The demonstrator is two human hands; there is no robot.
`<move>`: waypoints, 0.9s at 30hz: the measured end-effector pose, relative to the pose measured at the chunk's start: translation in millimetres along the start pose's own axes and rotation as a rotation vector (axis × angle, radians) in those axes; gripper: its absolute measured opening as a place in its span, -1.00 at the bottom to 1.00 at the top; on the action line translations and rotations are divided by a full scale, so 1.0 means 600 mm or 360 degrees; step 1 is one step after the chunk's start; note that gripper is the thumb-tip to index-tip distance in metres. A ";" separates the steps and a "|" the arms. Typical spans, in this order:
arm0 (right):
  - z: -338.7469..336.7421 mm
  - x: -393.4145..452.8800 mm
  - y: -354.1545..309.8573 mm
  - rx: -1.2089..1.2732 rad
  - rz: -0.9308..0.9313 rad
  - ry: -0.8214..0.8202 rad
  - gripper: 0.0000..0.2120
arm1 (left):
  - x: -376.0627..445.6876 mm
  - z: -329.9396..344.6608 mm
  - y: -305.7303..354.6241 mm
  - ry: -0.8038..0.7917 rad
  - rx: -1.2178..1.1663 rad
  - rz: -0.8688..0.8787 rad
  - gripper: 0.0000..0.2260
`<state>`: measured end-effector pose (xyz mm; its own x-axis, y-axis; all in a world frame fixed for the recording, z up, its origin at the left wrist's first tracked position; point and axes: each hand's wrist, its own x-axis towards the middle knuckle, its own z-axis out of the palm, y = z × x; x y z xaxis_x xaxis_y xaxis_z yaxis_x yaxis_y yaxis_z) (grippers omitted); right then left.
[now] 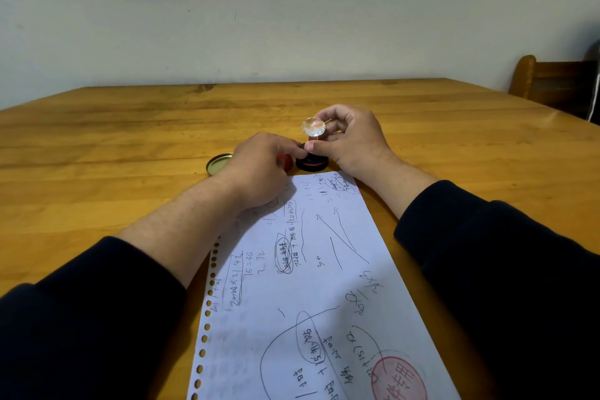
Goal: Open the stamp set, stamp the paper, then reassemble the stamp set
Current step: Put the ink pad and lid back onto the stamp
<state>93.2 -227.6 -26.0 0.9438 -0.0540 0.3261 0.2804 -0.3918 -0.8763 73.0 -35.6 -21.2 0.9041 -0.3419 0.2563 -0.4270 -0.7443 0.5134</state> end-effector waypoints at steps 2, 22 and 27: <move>0.000 0.000 0.000 -0.0017 -0.0007 -0.0007 -0.58 | -0.001 0.000 0.001 0.0003 0.0018 0.0013 -0.55; 0.003 -0.004 -0.001 -0.0050 -0.0048 0.0061 -0.60 | -0.002 -0.092 -0.035 -0.0097 0.0166 -0.0532 -0.49; 0.003 -0.005 -0.004 -0.0060 -0.0057 0.0067 -0.59 | -0.006 -0.106 -0.049 -0.0310 0.0298 -0.0624 -0.44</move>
<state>89.9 -224.6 -25.7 0.9248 -0.0775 0.3725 0.3065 -0.4282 -0.8501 81.1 24.0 14.8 0.9903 -0.1021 -0.0947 -0.0589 -0.9233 0.3795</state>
